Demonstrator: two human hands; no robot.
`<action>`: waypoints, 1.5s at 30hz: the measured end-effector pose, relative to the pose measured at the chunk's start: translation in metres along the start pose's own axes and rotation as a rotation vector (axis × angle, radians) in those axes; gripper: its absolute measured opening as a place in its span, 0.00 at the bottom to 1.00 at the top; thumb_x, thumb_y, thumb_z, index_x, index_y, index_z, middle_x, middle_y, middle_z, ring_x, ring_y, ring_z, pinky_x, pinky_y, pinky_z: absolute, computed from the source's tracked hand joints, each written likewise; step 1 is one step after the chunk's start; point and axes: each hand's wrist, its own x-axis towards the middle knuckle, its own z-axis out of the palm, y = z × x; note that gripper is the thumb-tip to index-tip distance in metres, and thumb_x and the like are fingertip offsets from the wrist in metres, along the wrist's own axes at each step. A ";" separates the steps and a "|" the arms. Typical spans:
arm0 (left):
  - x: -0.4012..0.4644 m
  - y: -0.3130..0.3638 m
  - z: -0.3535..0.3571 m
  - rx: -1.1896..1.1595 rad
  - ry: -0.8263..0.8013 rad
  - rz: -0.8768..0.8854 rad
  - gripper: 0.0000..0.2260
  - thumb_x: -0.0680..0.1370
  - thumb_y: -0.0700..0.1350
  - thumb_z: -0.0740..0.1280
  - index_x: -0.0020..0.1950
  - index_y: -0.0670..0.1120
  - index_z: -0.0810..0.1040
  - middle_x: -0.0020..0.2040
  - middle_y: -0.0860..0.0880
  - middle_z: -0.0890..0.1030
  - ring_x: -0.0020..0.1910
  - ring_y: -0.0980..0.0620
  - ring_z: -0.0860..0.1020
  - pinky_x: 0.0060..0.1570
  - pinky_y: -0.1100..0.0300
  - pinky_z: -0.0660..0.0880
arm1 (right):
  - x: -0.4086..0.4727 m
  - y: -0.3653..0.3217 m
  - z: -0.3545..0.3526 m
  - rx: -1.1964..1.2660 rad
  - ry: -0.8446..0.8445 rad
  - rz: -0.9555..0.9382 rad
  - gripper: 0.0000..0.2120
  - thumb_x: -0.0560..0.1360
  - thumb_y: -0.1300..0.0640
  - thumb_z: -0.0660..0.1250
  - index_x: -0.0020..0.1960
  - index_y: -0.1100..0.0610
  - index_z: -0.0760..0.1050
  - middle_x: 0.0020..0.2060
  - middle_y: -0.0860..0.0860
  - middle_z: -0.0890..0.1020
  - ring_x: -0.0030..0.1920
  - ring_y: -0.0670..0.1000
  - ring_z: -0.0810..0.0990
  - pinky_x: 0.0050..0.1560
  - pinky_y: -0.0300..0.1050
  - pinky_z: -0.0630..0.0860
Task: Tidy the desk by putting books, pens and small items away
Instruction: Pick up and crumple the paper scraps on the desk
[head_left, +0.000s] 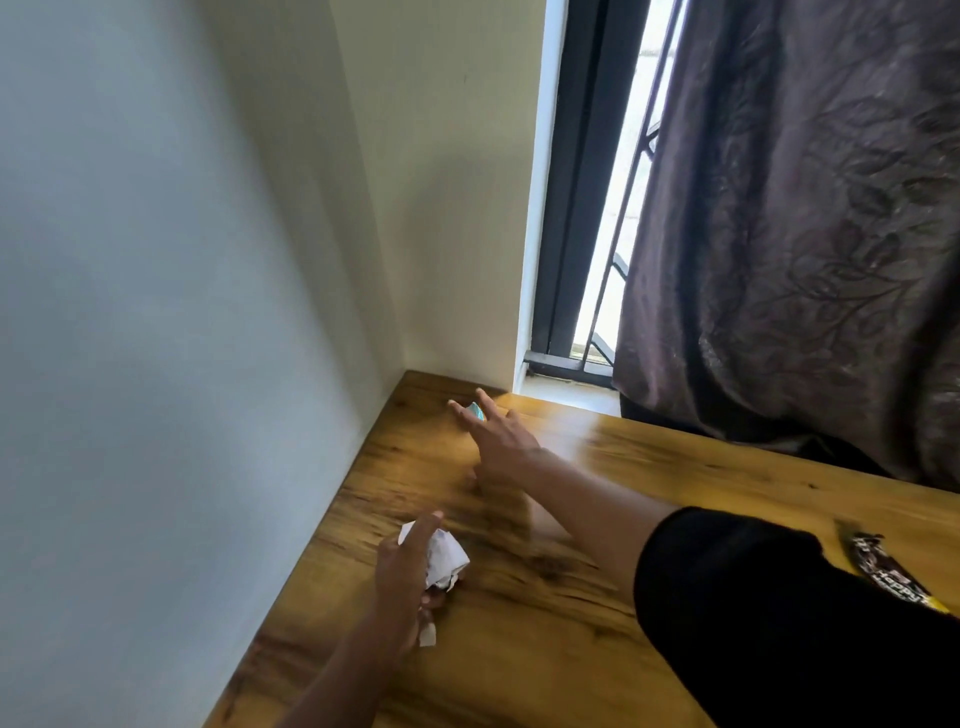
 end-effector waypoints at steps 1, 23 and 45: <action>0.002 0.000 0.000 0.001 -0.009 0.001 0.35 0.61 0.66 0.73 0.49 0.36 0.77 0.40 0.38 0.78 0.23 0.51 0.73 0.20 0.63 0.65 | 0.004 0.002 -0.005 -0.088 -0.019 -0.025 0.50 0.76 0.45 0.73 0.84 0.48 0.42 0.83 0.61 0.46 0.80 0.62 0.57 0.72 0.54 0.65; -0.010 0.008 -0.004 -0.037 -0.050 0.014 0.29 0.74 0.63 0.71 0.47 0.34 0.78 0.31 0.41 0.73 0.18 0.52 0.68 0.19 0.66 0.64 | -0.142 -0.043 0.045 0.610 0.497 0.189 0.11 0.77 0.64 0.70 0.56 0.53 0.86 0.52 0.51 0.87 0.50 0.50 0.85 0.51 0.44 0.83; -0.107 -0.002 0.137 -0.449 -0.625 -0.167 0.22 0.78 0.65 0.67 0.45 0.46 0.80 0.43 0.46 0.78 0.47 0.47 0.80 0.54 0.51 0.74 | -0.262 -0.002 0.030 0.166 0.745 -0.046 0.14 0.79 0.52 0.63 0.58 0.57 0.81 0.58 0.54 0.80 0.58 0.55 0.76 0.52 0.53 0.76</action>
